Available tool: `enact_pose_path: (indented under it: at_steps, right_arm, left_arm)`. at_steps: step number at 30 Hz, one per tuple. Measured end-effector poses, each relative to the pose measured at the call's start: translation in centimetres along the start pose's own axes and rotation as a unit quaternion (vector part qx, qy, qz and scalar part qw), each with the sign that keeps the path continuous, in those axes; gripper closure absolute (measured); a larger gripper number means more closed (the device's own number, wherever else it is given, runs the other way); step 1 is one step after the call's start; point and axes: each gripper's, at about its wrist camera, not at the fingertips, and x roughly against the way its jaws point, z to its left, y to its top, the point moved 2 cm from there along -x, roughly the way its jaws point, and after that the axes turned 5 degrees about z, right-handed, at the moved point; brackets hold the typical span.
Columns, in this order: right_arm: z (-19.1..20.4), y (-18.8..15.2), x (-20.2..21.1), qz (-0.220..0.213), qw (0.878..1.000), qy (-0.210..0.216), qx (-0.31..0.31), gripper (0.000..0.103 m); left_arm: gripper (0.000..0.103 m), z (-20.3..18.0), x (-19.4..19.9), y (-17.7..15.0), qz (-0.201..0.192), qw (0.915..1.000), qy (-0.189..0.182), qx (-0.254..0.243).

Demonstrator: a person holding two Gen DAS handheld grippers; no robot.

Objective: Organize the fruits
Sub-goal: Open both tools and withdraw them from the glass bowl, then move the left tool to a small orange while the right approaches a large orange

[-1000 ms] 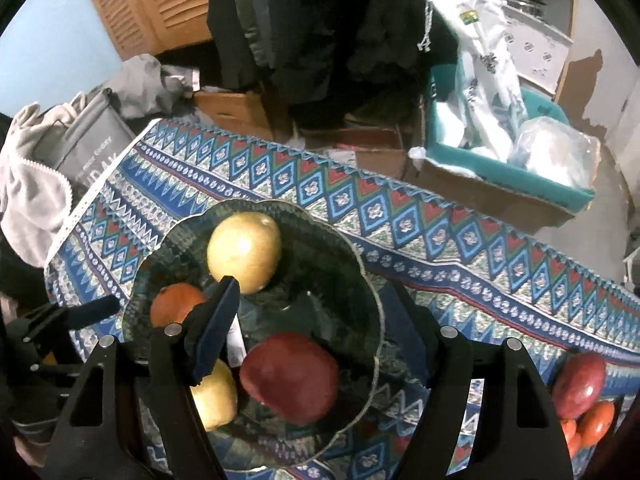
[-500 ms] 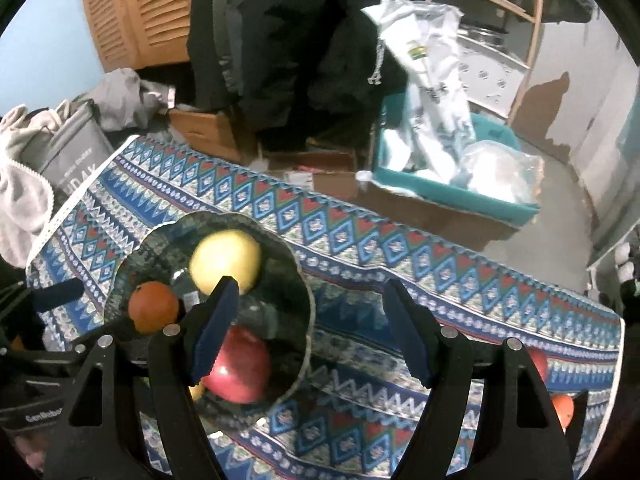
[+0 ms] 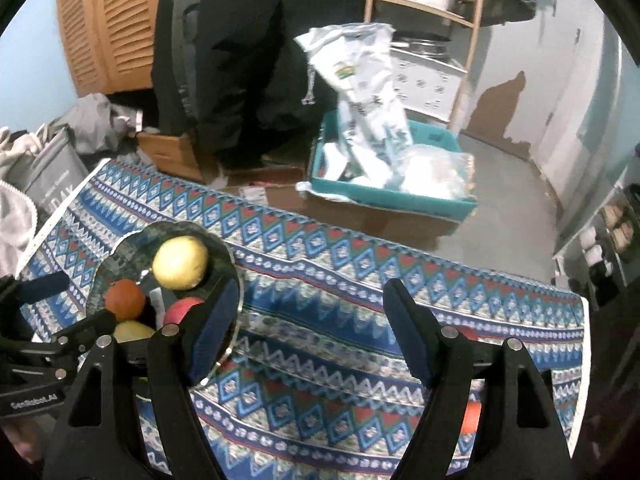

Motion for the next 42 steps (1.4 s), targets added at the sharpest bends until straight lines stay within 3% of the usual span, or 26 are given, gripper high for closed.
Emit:
enact_pose_path:
  at_steps: [25,42]
  right_arm:
    - [-8.1,-4.2,5.4,-0.02,0.997,-0.063,-0.036,0.021]
    - [-15.7,-7.8,6.8,-0.009,0.991,-0.101,-0.085,0.019]
  left_arm:
    - [0.017,-8.9,1.9,0.1,-0.014,0.9967,-0.022,-0.077]
    - [0.017,-16.0,0.8,-0.1,-0.002,0.9905,-0.03,-0.134]
